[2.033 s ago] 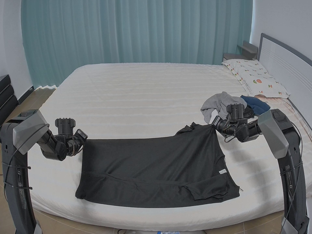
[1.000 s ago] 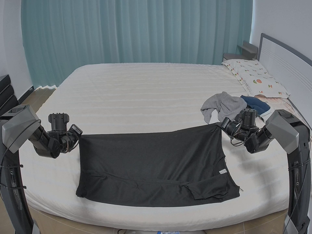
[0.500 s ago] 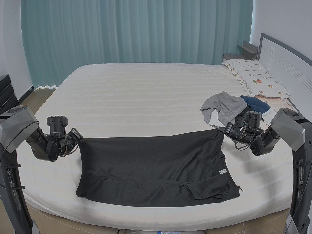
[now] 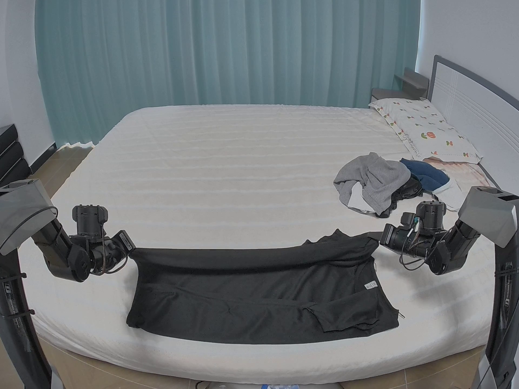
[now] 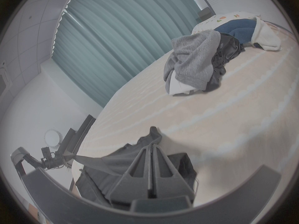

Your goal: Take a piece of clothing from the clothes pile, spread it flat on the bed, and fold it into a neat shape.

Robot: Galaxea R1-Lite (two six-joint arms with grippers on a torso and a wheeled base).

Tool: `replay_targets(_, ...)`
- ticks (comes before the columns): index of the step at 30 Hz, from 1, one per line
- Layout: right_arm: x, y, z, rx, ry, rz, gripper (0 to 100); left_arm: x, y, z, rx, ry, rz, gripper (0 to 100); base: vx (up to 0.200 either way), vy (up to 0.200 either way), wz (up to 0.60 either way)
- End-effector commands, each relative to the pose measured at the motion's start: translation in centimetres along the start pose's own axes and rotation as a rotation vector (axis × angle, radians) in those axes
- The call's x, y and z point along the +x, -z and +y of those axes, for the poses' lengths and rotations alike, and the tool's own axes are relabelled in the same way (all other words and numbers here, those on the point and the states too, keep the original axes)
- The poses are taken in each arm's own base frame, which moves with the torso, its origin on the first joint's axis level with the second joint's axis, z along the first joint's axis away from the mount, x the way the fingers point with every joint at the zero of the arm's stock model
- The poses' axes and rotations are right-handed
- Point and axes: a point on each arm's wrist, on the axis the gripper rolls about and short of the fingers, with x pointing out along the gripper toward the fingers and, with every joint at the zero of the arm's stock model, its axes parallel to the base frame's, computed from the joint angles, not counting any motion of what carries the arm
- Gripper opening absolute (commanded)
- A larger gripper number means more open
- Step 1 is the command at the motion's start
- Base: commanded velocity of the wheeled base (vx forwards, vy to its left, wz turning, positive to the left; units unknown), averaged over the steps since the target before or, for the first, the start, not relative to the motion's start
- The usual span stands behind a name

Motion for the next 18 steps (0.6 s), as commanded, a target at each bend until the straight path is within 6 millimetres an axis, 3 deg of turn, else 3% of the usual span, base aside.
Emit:
replay_targets(1,-1.4,1.9,-0.6,-0.018,0.006,0.052,0,-0.6,1.8,1.1,0.03,-0.03,0.046,0,0.0,0.0,0.0)
replay_targets(18,-4.0,6.6,-2.1,-0.143,0.036,0.16,0,-1.8,6.1,4.1,0.193,-0.085,0.151,0,0.0,0.0,0.0)
